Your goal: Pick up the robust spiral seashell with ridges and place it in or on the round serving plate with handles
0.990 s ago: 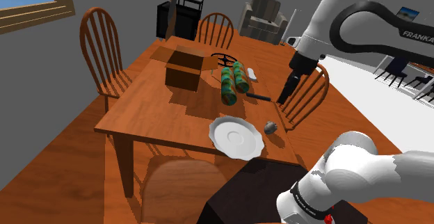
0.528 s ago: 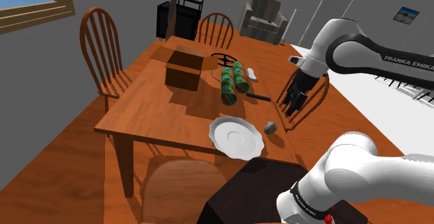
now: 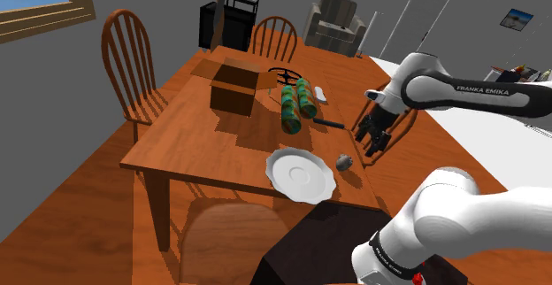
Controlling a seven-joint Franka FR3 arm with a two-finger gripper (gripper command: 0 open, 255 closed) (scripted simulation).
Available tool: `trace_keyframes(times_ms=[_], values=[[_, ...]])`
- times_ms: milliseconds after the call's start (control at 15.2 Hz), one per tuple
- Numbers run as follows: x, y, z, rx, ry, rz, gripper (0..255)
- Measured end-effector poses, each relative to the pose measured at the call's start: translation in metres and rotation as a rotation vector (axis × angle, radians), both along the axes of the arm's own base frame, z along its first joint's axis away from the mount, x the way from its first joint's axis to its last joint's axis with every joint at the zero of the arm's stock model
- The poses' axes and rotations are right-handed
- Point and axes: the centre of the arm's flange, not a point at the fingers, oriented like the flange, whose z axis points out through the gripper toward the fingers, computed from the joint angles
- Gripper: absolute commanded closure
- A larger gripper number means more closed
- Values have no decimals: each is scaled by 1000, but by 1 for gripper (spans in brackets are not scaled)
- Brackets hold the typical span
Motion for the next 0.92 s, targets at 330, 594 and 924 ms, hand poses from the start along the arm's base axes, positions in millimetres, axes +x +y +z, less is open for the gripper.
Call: trace_keyframes(times_ms=[330, 594, 924], values=[[10, -48, -47, 29, -20, 174, 0], [29, -82, -87, 55, -35, 313, 0], [52, -116, -134, 75, -51, 464, 0]])
